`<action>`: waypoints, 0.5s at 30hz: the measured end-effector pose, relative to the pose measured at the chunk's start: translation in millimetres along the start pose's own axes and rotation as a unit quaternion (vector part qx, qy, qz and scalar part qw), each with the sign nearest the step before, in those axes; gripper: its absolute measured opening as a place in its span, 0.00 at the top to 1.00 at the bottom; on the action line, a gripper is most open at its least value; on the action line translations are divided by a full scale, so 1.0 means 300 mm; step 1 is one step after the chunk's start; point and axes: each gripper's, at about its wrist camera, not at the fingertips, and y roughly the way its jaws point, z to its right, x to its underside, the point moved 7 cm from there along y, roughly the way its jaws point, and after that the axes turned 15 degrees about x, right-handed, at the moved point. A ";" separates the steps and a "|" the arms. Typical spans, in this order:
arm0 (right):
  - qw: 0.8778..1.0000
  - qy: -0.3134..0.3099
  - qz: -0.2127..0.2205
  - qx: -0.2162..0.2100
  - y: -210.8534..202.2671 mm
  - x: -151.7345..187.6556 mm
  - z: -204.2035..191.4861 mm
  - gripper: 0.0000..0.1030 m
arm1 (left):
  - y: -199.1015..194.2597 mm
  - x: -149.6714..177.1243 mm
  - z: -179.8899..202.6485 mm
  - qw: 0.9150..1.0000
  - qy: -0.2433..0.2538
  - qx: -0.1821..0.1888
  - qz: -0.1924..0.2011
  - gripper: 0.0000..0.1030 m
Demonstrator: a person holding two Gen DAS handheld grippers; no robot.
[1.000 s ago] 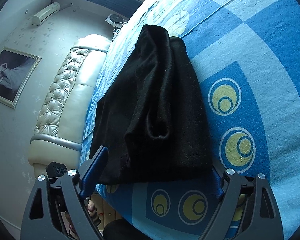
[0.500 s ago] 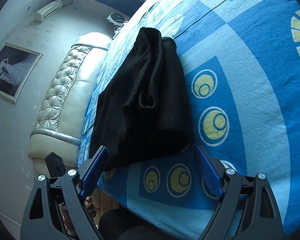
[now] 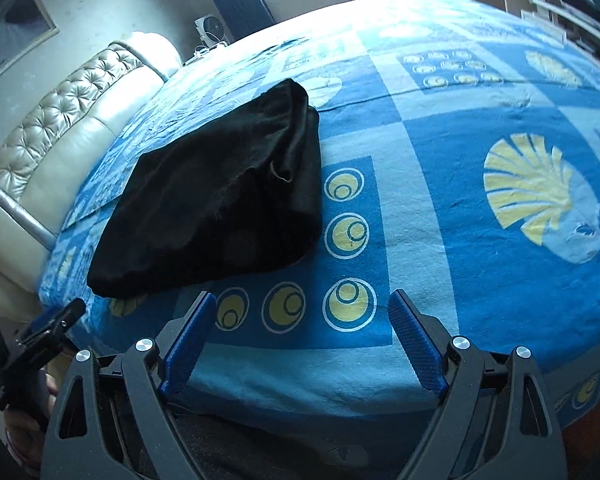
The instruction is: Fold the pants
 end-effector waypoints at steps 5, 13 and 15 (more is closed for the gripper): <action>0.998 -0.035 0.034 0.030 -0.040 -0.012 -0.031 0.16 | -0.047 -0.012 0.016 1.000 -0.005 0.011 0.018 0.02; 0.997 -0.051 0.032 0.038 -0.027 0.031 -0.060 0.16 | -0.056 -0.028 0.020 0.999 -0.004 0.012 0.035 0.02; 0.997 -0.052 0.031 0.043 -0.021 0.037 -0.058 0.16 | -0.054 -0.033 0.023 0.999 0.000 0.006 0.037 0.02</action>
